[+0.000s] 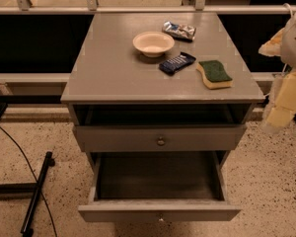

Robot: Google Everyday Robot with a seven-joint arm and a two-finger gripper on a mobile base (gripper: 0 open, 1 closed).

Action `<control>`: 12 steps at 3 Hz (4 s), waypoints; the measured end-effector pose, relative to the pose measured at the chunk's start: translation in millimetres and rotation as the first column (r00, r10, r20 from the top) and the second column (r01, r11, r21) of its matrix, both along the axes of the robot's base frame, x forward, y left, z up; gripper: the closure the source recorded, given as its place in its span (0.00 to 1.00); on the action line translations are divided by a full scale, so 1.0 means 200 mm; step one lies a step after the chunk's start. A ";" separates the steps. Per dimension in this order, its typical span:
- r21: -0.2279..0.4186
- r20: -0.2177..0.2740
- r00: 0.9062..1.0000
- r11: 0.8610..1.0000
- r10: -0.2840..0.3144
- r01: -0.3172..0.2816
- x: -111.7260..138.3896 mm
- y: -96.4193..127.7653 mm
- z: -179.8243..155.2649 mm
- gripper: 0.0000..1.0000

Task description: Close middle drawer

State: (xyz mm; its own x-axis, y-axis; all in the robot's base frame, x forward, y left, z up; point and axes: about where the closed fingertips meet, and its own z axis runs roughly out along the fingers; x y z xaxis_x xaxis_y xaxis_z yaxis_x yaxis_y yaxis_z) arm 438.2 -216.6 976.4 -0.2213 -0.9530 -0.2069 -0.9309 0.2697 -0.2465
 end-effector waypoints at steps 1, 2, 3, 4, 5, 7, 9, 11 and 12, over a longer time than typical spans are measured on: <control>0.000 0.000 1.000 1.000 0.000 0.000 0.00 0.00 0.00 0.00; 0.036 -0.056 0.998 0.999 0.022 -0.020 0.02 0.04 -0.24 0.00; 0.163 -0.083 0.990 0.982 0.113 -0.098 -0.07 0.18 -0.59 0.00; 0.254 -0.060 0.991 0.962 0.116 -0.098 -0.18 0.17 -0.75 0.00; 0.255 -0.059 0.992 0.962 0.115 -0.097 -0.19 0.17 -0.75 0.00; 0.429 -0.014 0.997 0.901 0.082 -0.067 -0.23 0.22 -1.26 0.00; 0.647 0.120 0.991 0.753 0.053 -0.118 -0.19 0.21 -1.54 0.00; 0.569 0.167 0.979 0.800 0.116 -0.192 -0.10 0.17 -1.88 0.18; 0.537 0.227 0.956 0.795 0.188 -0.283 -0.10 0.13 -2.06 0.42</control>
Offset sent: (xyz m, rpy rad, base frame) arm 0.0158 0.0283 -0.1923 0.1425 0.2461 0.0840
